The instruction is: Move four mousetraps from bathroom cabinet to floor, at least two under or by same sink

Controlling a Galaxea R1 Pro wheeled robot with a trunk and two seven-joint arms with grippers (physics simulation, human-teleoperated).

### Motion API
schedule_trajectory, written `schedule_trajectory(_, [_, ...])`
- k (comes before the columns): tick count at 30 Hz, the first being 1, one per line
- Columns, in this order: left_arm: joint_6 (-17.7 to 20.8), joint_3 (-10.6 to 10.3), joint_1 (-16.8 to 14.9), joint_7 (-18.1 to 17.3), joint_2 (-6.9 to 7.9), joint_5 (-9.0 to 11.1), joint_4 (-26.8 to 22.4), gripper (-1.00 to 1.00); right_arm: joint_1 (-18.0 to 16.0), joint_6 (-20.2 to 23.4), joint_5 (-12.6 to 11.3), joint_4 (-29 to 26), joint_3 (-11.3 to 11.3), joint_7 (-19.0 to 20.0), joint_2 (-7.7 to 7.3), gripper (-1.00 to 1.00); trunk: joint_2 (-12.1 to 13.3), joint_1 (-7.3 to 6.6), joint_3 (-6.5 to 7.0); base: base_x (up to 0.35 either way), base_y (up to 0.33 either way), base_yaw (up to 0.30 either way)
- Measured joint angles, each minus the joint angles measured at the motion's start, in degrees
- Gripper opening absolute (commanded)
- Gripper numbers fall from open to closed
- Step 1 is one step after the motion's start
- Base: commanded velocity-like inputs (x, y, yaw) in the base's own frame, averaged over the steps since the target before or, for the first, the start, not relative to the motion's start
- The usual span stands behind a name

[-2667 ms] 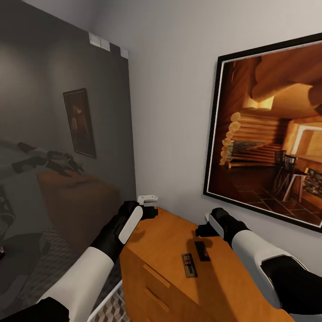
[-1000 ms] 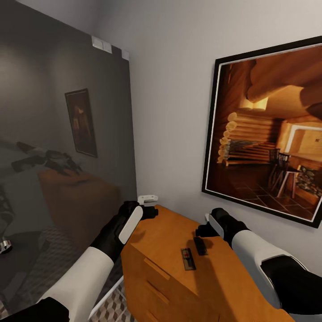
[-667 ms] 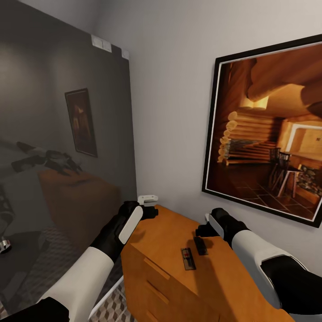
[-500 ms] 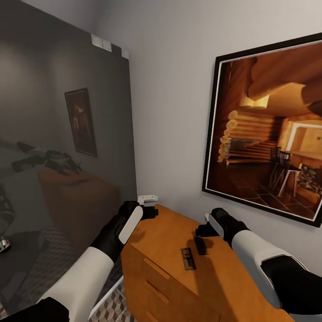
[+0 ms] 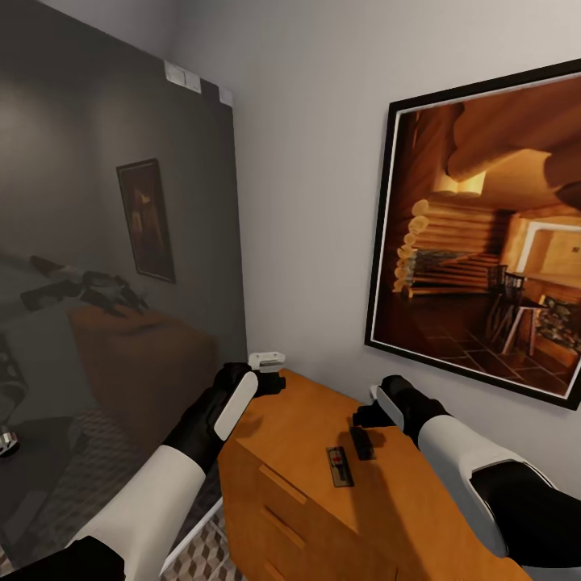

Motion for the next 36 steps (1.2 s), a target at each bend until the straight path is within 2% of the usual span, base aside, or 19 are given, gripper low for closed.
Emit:
schedule_trajectory(6, [0.0, 0.0, 0.0, 0.0, 0.0, -0.02, 0.0, 1.0, 0.0, 0.0, -0.09, -0.01, 0.04, 0.63, 0.05, 1.0, 0.0, 0.0, 0.0, 0.0, 0.0, 0.0])
schedule_trajectory(16, [0.0, 0.04, 0.0, 0.0, 0.0, -0.08, 0.0, 1.0, 0.01, -0.06, 0.02, -0.03, 0.21, 5.61, 0.08, 1.0, 0.0, 0.0, 0.0, 0.0, 0.0, 0.0])
schedule_trajectory(36, [0.0, 0.04, 0.0, 0.0, 0.0, -0.08, 0.0, 1.0, 0.01, -0.07, 0.21, -0.03, 0.22, 5.68, 0.08, 1.0, 0.0, 0.0, 0.0, 0.0, 0.0, 0.0])
